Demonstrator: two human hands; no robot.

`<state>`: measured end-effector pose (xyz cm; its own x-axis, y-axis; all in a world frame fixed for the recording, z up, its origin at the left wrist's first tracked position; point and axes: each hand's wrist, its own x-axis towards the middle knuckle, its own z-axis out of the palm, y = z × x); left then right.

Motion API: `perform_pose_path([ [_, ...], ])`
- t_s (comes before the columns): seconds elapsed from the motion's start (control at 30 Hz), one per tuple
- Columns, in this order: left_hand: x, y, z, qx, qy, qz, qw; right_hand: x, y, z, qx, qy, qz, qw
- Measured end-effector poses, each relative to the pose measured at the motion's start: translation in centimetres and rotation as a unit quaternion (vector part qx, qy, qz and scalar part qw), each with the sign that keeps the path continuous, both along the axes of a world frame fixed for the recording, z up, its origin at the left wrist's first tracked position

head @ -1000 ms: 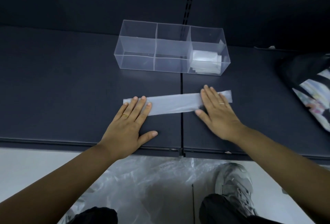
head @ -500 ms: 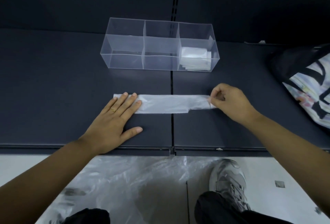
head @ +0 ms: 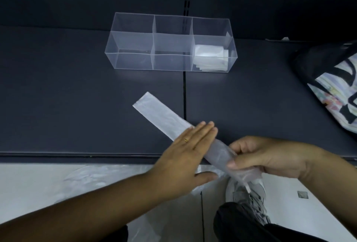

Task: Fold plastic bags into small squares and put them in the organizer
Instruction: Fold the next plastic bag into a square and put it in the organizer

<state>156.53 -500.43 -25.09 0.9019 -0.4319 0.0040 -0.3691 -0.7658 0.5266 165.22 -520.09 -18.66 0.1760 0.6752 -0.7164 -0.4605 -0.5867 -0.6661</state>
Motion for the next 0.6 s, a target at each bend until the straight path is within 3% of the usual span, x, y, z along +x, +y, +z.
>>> perform_pose_path([
  [0.07, -0.4, -1.0, 1.0, -0.131, 0.032, 0.07, 0.988, -0.3, 0.8, 1.2, 0.047, 0.008, 0.004, 0.999],
  [0.13, -0.4, -1.0, 2.4, -0.288, 0.112, 0.139, 0.941, 0.2, 1.6, 1.9, 0.102, 0.016, -0.023, 0.994],
  [0.23, 0.7, 0.4, 4.1, -0.465, 0.199, 0.206, 0.838, 2.1, 2.3, 1.4, 0.133, -0.039, -0.167, 0.976],
  [0.3, 1.9, 1.9, 4.1, -0.553, 0.284, 0.247, 0.743, 3.0, 3.1, 0.1, 0.131, -0.062, -0.262, 0.954],
  [0.37, 2.7, 3.2, 3.7, -0.606, 0.351, 0.262, 0.664, 2.7, 4.2, -1.3, 0.151, -0.015, -0.252, 0.956],
  [0.43, 3.0, 3.9, 3.1, -0.638, 0.387, 0.259, 0.613, 1.8, 5.0, -2.8, 0.151, -0.021, -0.184, 0.971],
  [0.53, 3.2, 4.4, 2.2, -0.665, 0.405, 0.275, 0.564, 0.7, 6.0, -4.4, 0.077, -0.109, -0.155, 0.979],
  [0.6, 3.3, 4.9, 1.5, -0.66, 0.398, 0.313, 0.555, 0.2, 6.3, -5.2, 0.014, -0.159, -0.18, 0.971],
])
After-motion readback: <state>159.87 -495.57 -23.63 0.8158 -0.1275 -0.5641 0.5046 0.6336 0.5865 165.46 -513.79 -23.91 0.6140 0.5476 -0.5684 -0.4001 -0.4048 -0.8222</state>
